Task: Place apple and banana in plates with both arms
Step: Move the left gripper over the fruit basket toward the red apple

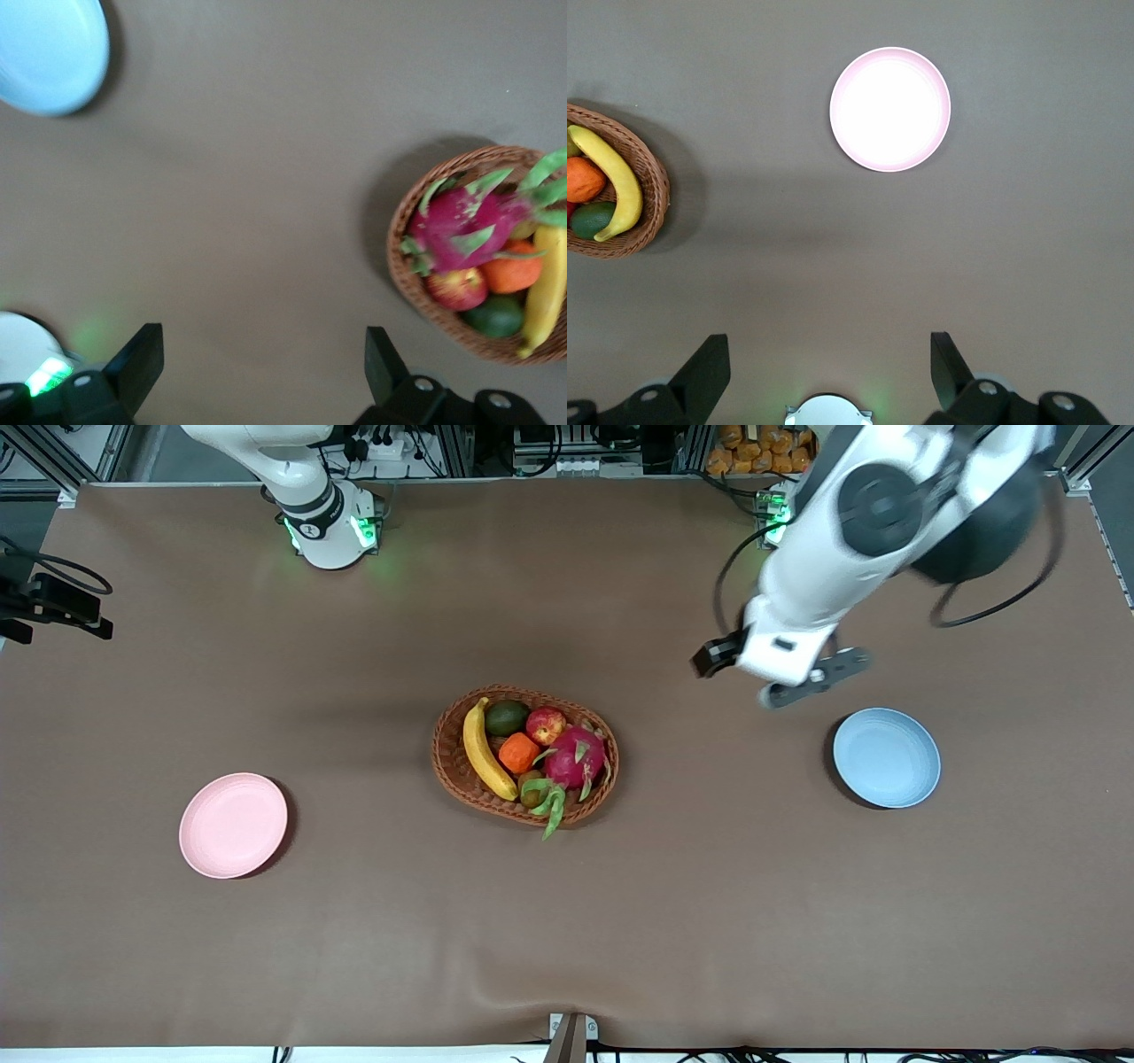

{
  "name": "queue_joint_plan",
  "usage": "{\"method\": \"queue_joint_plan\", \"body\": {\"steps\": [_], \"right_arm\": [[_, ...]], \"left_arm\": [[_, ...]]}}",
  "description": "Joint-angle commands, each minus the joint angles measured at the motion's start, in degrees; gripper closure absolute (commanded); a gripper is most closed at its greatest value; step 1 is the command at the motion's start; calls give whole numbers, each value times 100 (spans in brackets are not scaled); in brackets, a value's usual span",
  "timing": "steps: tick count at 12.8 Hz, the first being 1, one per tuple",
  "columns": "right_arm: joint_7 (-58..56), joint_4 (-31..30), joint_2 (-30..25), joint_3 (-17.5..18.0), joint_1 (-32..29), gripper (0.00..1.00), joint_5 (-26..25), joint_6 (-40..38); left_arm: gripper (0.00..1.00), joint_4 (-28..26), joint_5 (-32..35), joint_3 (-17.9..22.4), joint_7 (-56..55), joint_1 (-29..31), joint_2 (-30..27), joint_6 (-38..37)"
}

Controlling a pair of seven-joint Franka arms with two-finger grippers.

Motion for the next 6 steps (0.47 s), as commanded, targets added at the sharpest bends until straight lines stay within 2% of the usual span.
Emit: {"method": "queue_joint_plan", "body": {"steps": [1, 4, 6], "right_arm": [[66, -66, -88, -29, 32, 0, 43, -4], [74, -75, -80, -29, 40, 0, 43, -4], [66, -119, -88, -29, 40, 0, 43, 5]], "left_arm": [[0, 48, 69, -28, -1220, -507, 560, 565], [0, 118, 718, -37, -2424, -1140, 1254, 1294], [0, 118, 825, -37, -2875, -1369, 1589, 1865]]}}
